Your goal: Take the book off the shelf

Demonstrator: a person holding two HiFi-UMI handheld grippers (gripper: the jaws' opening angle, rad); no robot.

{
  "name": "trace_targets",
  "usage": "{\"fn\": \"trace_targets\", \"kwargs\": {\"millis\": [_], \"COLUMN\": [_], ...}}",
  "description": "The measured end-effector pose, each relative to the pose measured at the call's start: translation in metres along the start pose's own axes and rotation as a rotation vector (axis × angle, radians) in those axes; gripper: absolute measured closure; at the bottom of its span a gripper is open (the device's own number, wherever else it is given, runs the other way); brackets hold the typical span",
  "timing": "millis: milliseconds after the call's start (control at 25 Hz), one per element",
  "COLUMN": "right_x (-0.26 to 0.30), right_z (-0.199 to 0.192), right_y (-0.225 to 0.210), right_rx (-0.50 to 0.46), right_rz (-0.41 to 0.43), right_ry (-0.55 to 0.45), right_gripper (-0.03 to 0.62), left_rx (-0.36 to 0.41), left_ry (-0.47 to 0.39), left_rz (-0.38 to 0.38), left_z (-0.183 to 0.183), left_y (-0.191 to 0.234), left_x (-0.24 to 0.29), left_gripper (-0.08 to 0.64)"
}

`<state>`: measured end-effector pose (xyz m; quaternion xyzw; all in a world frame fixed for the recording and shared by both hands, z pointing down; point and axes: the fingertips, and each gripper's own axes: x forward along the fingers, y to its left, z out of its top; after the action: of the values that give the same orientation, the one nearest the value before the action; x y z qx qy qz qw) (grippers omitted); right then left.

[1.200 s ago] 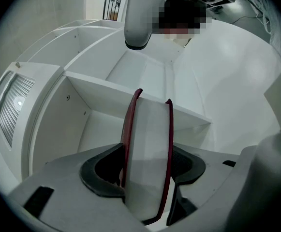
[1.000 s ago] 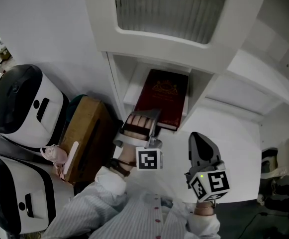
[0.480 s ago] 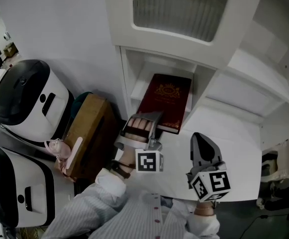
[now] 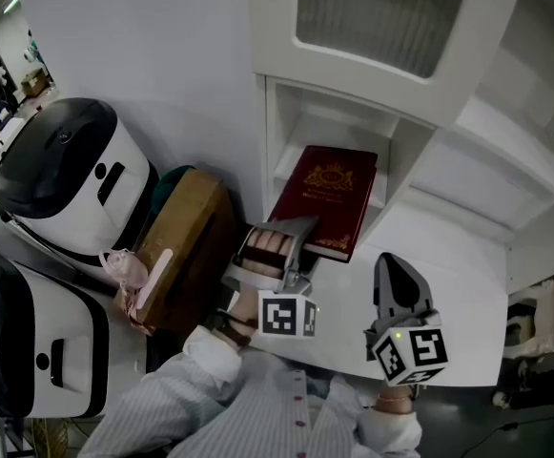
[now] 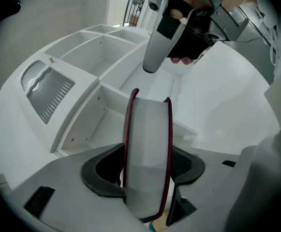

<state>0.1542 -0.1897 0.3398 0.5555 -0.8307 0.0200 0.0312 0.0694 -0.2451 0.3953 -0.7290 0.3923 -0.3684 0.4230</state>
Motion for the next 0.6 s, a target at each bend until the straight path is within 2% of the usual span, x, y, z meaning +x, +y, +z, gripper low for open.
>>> {"fn": "trace_targets", "kwargs": {"millis": [600], "right_x": [-0.002], "right_z": [-0.001], "right_y": [0.026], "right_rx": [-0.006], "right_rz": [0.107], "right_ry": [0.011], "right_gripper": [0.578], "left_rx": [-0.242], "left_ry": [0.032], "left_rz": [0.050], "left_z": [-0.011], "left_y": [0.018], "left_x": [-0.059], "left_gripper": [0.307]}}
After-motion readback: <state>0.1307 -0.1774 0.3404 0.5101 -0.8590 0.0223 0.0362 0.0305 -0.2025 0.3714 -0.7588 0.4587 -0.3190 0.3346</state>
